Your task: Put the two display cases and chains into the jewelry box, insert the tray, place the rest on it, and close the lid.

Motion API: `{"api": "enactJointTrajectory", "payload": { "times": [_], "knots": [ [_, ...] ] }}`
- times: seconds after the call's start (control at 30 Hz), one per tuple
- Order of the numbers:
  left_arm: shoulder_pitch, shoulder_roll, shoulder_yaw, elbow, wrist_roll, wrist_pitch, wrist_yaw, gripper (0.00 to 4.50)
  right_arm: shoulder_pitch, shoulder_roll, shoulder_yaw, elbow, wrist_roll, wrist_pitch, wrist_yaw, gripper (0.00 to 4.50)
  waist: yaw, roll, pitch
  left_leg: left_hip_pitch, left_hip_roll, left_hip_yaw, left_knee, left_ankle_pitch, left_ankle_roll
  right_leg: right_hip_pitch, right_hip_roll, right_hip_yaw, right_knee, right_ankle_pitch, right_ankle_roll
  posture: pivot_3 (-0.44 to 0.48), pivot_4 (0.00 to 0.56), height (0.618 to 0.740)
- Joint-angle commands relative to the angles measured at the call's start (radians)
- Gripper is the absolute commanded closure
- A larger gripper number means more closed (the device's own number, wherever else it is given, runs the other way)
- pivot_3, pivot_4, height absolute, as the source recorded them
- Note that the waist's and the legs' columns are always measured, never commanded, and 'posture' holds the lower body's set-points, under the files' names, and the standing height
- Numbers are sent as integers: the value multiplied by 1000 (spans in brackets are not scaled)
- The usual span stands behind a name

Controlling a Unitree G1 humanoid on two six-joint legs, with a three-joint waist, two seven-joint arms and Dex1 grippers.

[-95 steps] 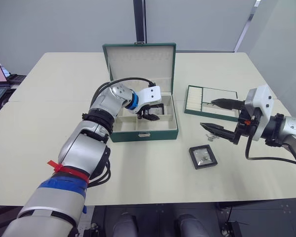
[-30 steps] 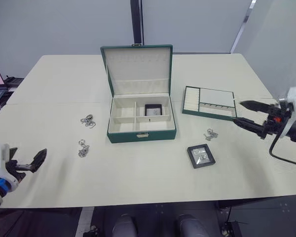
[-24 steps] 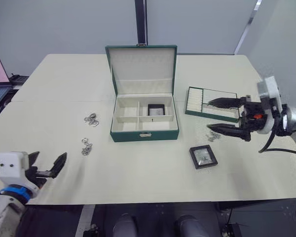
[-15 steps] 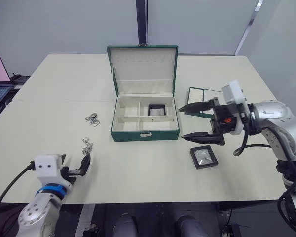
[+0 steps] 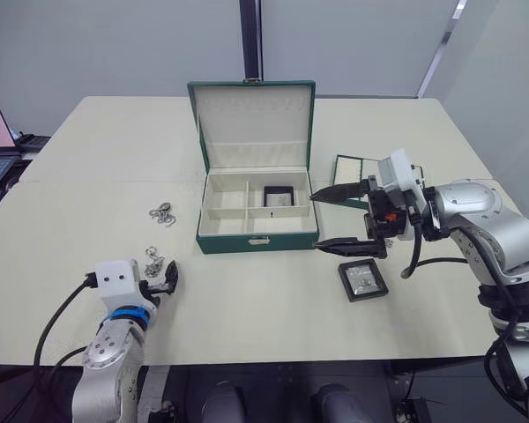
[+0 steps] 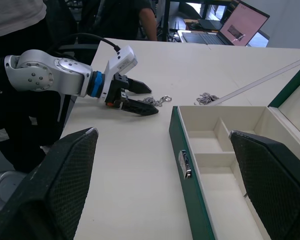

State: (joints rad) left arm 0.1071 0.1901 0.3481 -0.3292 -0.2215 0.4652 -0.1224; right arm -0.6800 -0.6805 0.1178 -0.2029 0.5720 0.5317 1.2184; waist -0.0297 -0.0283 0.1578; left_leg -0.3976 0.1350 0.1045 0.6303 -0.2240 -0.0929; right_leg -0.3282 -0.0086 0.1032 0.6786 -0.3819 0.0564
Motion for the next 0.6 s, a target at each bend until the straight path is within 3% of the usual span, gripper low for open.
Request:
{"api": "enactJointTrajectory", "payload": {
  "times": [0.03, 0.57, 0.6],
  "knots": [
    [-11, 7, 4, 17, -6, 78, 28, 18, -14, -1, -29, -41, 19, 3, -6, 0, 0, 0, 0, 0, 0, 0, 0, 0, 0, 0, 0, 0, 0, 0, 0, 0, 150, 740],
    [-46, 16, -21, 31, -37, 216, 21, 18, -7, 0, -36, -51, 21, 9, -26, 0, 1, 3, -2, 6, 0, 0, -1, 0, 0, 6, 0, 0, -1, 0, 0, 0, 150, 740],
    [-44, 16, -23, 31, -38, 226, 20, 198, -8, -1, -37, -51, 21, 9, -26, 0, 1, 4, -2, 6, 0, 0, -1, 0, 0, 6, 0, 0, -1, 0, 0, 0, 150, 740]
  ]
}}
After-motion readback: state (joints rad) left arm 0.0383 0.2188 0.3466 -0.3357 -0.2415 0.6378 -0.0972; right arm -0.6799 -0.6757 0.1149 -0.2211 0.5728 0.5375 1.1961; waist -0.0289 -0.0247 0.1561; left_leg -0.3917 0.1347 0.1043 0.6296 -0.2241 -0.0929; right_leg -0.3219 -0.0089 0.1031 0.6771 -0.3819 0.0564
